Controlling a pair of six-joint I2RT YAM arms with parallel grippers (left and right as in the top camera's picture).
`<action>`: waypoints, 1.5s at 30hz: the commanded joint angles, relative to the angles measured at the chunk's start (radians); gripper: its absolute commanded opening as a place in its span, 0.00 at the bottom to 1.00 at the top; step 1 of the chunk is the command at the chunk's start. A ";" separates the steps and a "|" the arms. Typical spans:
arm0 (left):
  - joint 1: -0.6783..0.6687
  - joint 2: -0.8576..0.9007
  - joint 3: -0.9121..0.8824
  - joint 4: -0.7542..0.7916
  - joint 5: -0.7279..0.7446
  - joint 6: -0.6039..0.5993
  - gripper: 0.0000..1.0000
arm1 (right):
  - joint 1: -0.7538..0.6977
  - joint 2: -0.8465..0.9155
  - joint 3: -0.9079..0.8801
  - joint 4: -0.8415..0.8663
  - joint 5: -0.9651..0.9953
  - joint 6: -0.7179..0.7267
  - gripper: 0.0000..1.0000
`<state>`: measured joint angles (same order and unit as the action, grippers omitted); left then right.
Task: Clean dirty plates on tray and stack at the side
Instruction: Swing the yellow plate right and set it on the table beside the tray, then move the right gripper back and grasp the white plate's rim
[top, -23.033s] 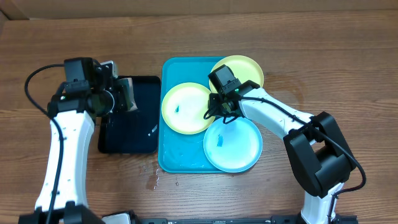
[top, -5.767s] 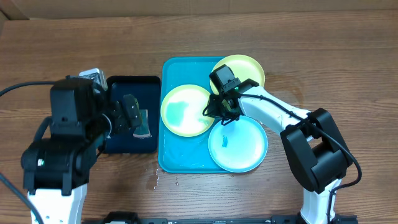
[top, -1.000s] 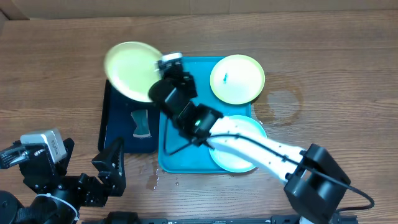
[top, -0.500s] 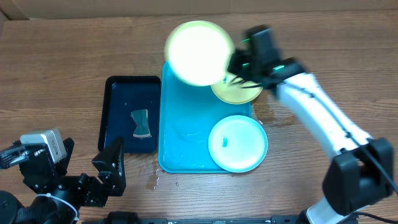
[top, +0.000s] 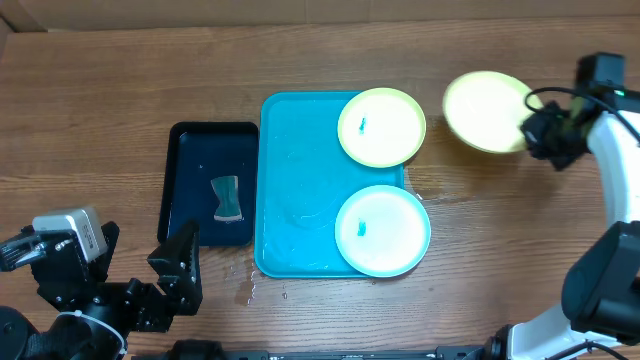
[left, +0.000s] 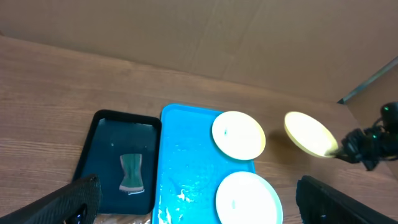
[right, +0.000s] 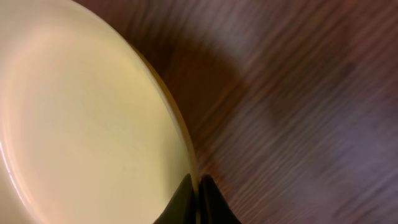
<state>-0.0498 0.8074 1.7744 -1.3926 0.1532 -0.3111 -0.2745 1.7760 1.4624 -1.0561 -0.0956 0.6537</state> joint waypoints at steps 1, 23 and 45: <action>0.006 0.002 0.001 0.000 -0.006 0.019 1.00 | -0.029 -0.012 -0.065 0.008 0.122 -0.005 0.04; 0.006 0.002 0.001 0.000 -0.006 0.019 1.00 | 0.136 -0.012 -0.468 0.397 0.041 0.005 0.04; 0.006 0.002 0.001 0.000 -0.006 0.019 1.00 | 0.186 -0.073 -0.100 -0.314 -0.049 -0.356 0.71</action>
<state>-0.0498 0.8074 1.7744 -1.3926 0.1532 -0.3111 -0.0898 1.7161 1.3563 -1.3327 -0.1135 0.3668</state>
